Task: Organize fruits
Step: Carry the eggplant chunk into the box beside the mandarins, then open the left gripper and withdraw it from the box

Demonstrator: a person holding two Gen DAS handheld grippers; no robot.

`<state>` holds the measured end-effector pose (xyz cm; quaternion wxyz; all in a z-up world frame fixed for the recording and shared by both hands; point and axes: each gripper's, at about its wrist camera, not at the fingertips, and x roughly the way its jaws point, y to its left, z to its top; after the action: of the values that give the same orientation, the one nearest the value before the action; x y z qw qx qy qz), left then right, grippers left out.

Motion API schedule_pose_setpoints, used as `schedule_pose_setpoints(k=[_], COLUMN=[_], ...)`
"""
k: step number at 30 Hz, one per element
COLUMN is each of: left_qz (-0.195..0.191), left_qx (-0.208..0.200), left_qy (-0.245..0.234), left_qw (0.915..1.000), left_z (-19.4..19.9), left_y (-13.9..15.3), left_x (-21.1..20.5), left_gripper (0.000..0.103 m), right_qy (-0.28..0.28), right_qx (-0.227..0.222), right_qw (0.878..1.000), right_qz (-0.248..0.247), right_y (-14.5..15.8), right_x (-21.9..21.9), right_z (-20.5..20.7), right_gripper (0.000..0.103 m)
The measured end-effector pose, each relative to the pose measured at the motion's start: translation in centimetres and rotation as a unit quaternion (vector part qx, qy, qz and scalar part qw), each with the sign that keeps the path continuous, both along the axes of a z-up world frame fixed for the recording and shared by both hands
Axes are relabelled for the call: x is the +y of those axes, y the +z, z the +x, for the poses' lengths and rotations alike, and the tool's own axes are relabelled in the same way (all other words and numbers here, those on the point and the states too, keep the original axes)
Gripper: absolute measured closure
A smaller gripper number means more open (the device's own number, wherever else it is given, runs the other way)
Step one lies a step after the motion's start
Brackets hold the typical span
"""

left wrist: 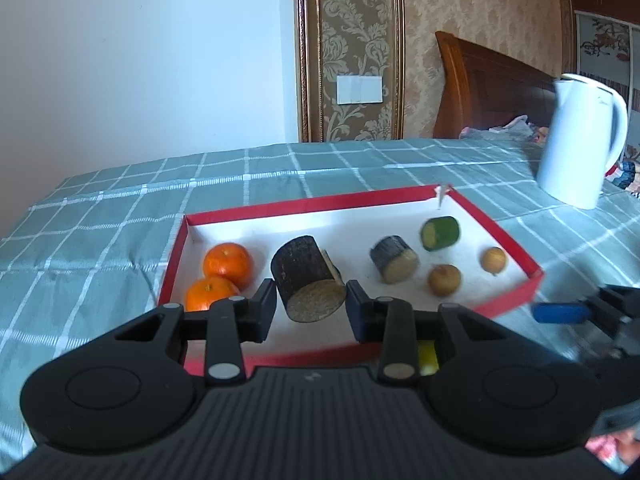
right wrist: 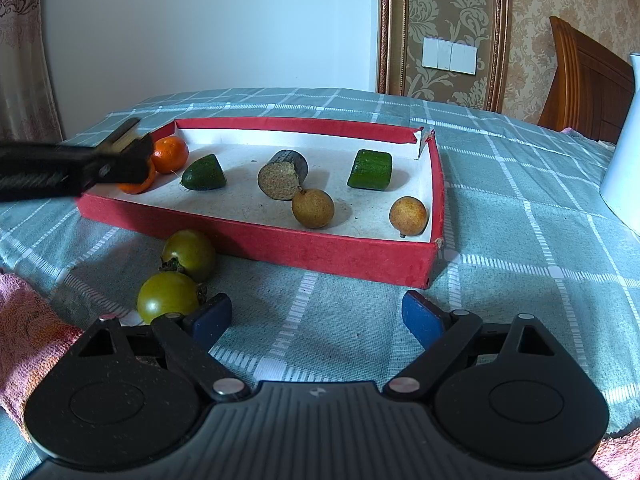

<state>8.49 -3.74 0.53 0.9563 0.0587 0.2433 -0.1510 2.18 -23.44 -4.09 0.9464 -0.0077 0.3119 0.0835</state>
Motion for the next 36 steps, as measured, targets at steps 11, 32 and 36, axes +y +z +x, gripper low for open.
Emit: schedule_pose_setpoints(k=[11,32,36], left_qz=[-0.001,-0.033,-0.033], left_qx=[0.029,0.023,0.003], left_qy=[0.009,0.021,0.021], left_qw=[0.9996,0.9990,0.9992], left_z=[7.0,8.5,6.0], left_y=[-1.3,-0.9,0.2], left_x=[-0.1,0.8,1.4], left_gripper=[0.069,0.070,0.070], right_qy=[0.000,0.002,0.003], right_qx=[0.000,0.001,0.001], right_qw=[1.000,1.000,1.000], right_qz=[0.000,-0.002,-0.002], right_y=[0.0,-0.1,-0.1], right_x=[0.0,0.4,0.4], right_z=[0.0,0.2,0.2], right_gripper=[0.010,0.006,0.006])
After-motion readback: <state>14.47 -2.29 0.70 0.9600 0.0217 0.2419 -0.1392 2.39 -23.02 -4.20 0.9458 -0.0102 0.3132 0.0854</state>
